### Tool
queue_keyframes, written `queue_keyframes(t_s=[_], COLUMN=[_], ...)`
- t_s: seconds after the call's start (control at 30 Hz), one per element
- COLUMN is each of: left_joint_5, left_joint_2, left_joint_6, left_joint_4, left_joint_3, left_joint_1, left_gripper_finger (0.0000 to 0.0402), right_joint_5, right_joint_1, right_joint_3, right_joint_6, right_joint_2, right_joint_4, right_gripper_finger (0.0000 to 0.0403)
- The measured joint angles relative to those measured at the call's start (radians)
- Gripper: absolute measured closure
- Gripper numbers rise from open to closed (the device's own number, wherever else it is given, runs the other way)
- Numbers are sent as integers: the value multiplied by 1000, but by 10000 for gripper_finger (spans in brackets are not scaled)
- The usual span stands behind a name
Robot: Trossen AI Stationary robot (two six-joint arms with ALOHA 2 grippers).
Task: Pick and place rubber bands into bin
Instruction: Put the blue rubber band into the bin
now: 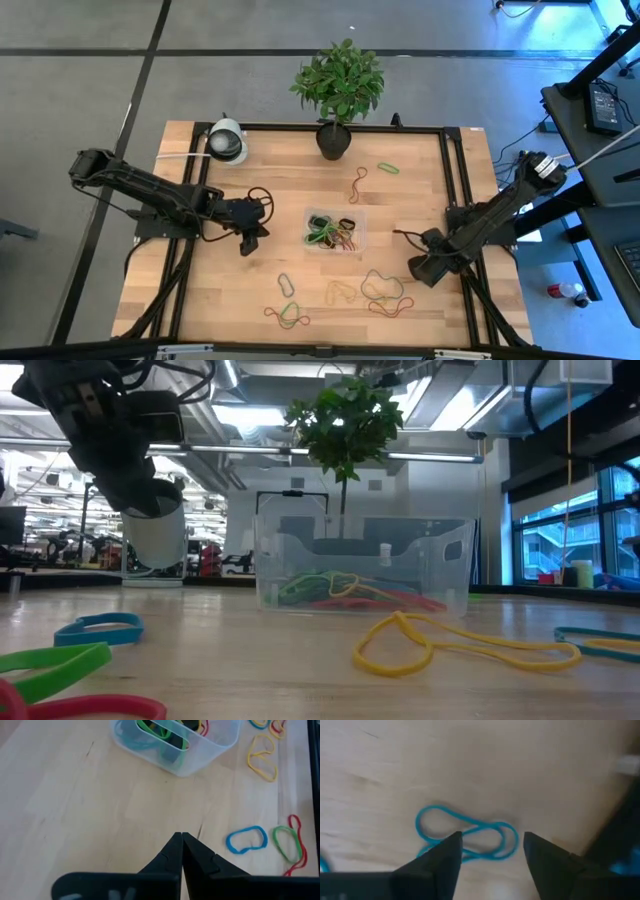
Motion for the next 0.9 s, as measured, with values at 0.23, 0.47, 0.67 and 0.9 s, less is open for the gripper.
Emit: queue_keyframes(t_s=[0.23,0.47,0.67,0.9], left_joint_5=[5,5,0,-3], left_joint_2=[0,0,0,0], left_joint_6=[-10,-13,23,126], left_joint_4=[3,18,22,22], left_joint_3=[0,0,0,0], left_joint_1=[1,1,1,1], left_gripper_finger=[399,399,401,400], right_joint_5=[-16,-3,74,209], right_joint_1=[-1,-2,0,-9], right_joint_3=[-71,-56,12,235], right_joint_6=[0,-9,-41,-57], right_joint_2=[31,36,49,46], right_joint_4=[100,97,49,-223], right_gripper_finger=[170,307,390,399])
